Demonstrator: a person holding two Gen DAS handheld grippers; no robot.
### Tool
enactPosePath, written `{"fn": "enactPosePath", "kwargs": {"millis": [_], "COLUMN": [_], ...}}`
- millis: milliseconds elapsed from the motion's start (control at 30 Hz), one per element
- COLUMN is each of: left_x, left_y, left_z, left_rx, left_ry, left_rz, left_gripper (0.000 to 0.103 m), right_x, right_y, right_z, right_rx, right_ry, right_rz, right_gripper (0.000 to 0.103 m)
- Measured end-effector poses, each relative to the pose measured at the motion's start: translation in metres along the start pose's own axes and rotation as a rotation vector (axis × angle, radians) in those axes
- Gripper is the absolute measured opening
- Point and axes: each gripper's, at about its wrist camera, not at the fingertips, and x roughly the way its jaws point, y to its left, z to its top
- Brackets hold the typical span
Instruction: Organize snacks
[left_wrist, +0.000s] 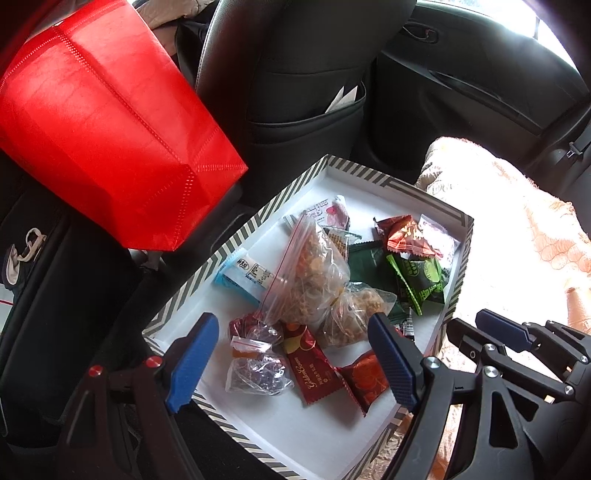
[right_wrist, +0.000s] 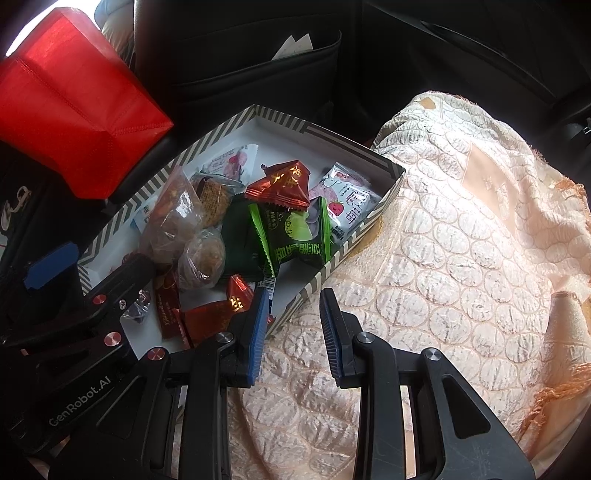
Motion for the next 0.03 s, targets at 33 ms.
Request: {"fn": "enactPosePath", "kwargs": {"millis": [33], "left_x": [-0.0008], "left_y": [-0.0011], "left_z": [0.0008], "left_rx": [0.005], "left_ry": [-0.002], "left_rz": [-0.002], "left_gripper": [0.085], "right_x": [-0.0009], "right_y": [-0.0007], "right_z": [0.0000], "right_rx": [0.002], "right_ry": [-0.002], "right_rz": [0.003], "right_gripper": [0.028]}}
